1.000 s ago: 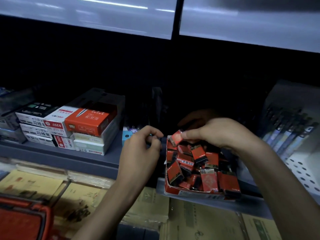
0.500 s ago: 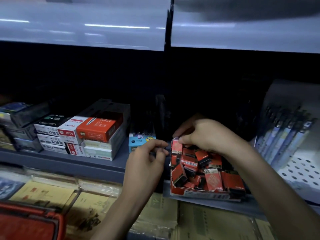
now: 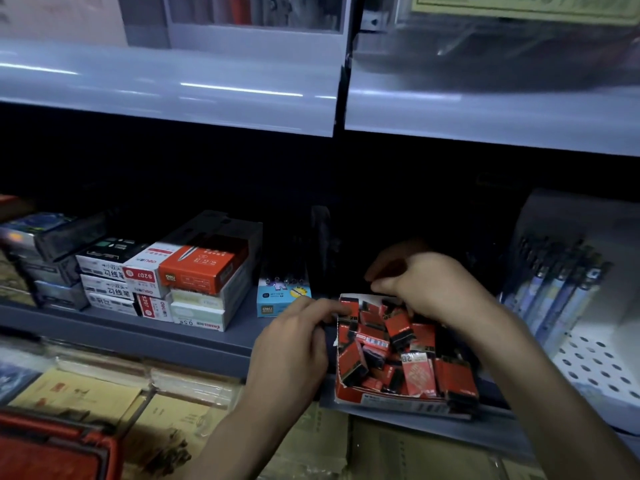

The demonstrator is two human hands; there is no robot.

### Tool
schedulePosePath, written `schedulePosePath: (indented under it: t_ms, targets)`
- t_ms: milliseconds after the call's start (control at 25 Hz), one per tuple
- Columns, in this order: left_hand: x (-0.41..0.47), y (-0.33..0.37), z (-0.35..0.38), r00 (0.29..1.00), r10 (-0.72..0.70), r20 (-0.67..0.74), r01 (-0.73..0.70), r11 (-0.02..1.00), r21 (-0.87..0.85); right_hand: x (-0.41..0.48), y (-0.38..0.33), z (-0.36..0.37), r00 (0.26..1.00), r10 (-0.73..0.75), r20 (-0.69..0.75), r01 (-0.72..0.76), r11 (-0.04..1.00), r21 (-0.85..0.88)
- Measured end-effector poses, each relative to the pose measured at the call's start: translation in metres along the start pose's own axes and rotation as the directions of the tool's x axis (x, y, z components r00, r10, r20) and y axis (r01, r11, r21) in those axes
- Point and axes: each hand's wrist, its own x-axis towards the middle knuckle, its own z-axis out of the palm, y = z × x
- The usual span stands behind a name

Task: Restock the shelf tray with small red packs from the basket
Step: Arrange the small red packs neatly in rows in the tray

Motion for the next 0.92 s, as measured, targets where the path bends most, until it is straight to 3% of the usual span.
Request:
schedulePosePath:
  t_ms: [80,240,520,600,760,920]
  targets:
    - [0.001,0.000,0.000,1.000,-0.007,-0.007,0.007,1.000,0.024,-0.007,0.003,-0.012,1.000,-0.002,0.020,0.002,1.000,0.003]
    - [0.000,0.001,0.002,1.000,-0.002,-0.023,0.003,0.999,0.032,-0.013,0.002,-0.004,0.978,-0.064,0.200,0.093,0.986,-0.140]
    - [-0.005,0.005,0.004,0.999,0.031,-0.009,-0.029,0.985,0.169,-0.002,-0.001,-0.010,0.906,-0.023,0.422,0.159,0.943,-0.292]
    - [-0.003,0.002,0.005,1.000,-0.006,-0.009,0.007,0.996,0.087,0.001,0.001,-0.011,0.903,-0.034,0.428,0.155,0.955,-0.251]
    - [0.004,-0.003,-0.001,0.986,-0.167,0.007,0.164,0.957,-0.240,0.005,0.008,-0.013,0.934,-0.092,0.346,0.150,0.978,-0.146]
    - [0.008,0.002,-0.004,0.979,-0.199,0.042,0.197,0.872,-0.449,0.007,0.010,-0.012,0.986,-0.095,0.138,0.094,0.995,0.014]
